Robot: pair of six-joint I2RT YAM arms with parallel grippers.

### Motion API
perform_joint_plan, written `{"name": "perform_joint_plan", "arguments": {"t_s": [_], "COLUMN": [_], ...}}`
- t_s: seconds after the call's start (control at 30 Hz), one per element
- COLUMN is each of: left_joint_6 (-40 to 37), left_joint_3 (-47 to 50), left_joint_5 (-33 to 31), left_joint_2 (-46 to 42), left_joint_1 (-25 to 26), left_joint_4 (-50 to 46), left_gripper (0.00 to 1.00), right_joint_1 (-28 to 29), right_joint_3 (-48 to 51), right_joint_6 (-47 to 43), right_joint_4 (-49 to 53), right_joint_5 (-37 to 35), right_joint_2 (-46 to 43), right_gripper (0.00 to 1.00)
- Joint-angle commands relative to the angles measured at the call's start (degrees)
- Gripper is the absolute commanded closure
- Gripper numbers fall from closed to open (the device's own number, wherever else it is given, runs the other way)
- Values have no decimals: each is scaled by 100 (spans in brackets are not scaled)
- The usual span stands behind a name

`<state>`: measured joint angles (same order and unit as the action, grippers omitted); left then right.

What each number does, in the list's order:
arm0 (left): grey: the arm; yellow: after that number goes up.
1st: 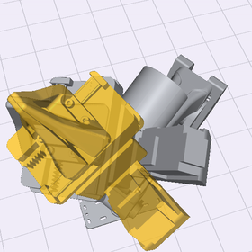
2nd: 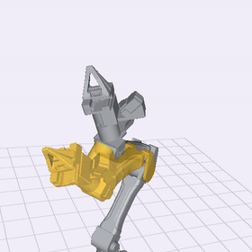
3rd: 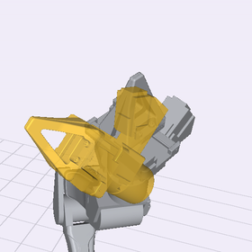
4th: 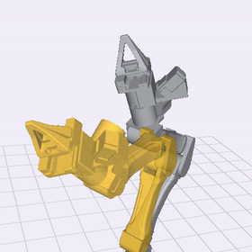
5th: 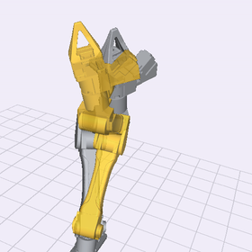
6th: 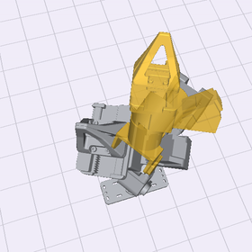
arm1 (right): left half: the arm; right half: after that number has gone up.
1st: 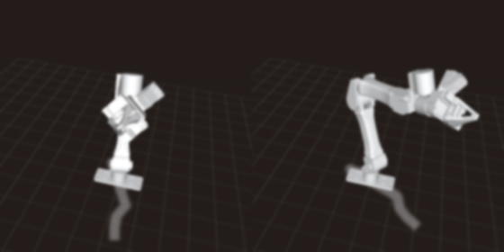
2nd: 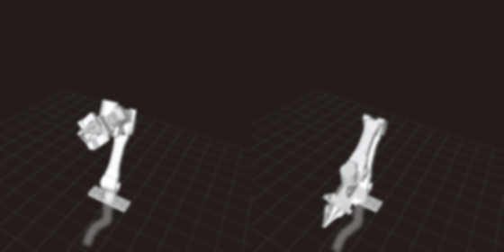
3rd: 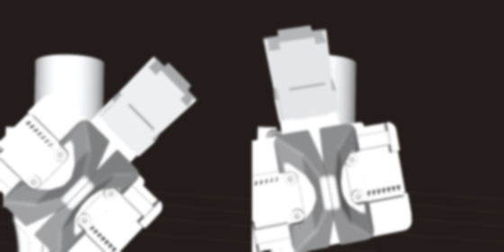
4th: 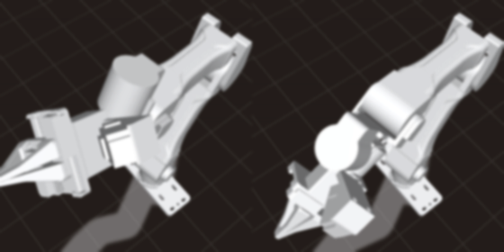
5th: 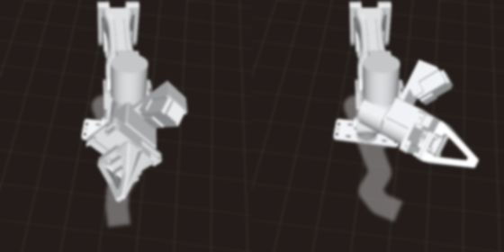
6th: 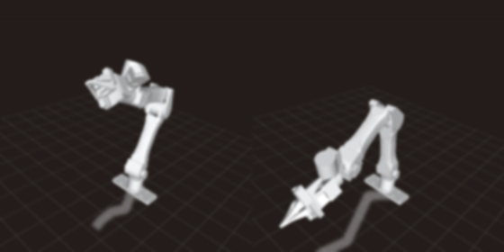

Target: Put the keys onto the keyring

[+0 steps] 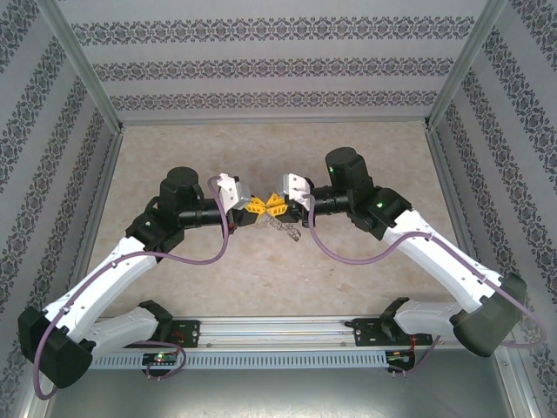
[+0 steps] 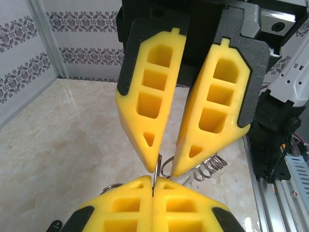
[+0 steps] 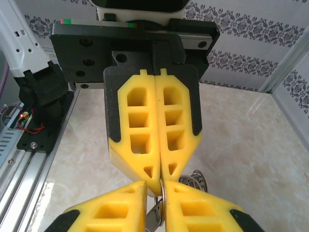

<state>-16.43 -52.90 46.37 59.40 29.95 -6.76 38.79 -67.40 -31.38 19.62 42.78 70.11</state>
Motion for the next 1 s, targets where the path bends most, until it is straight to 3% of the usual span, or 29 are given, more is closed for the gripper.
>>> {"name": "perform_joint_plan", "arguments": {"t_s": [0.0, 0.2, 0.33, 0.47, 0.97], "left_joint_6": [53, -9, -35, -39, 226], "left_joint_3": [-8, -1, -7, 24, 191], "left_joint_5": [-150, -251, -222, -164, 289], "left_joint_2": [-87, -152, -202, -265, -420], "left_joint_1": [-4, -1, -3, 1, -5], "left_joint_4": [340, 306, 272, 302, 766], "left_gripper": [100, 100, 100, 100, 100], "right_joint_1": [87, 46, -4, -55, -134], "right_joint_3": [46, 129, 321, 578, 586], "right_joint_6": [9, 78, 150, 243, 673], "right_joint_4": [-177, -161, -184, -310, -836], "right_joint_5": [415, 413, 49, -271, -19], "right_joint_2": [-181, -266, -416, -597, -530], "right_gripper": [82, 73, 71, 71, 72]}}
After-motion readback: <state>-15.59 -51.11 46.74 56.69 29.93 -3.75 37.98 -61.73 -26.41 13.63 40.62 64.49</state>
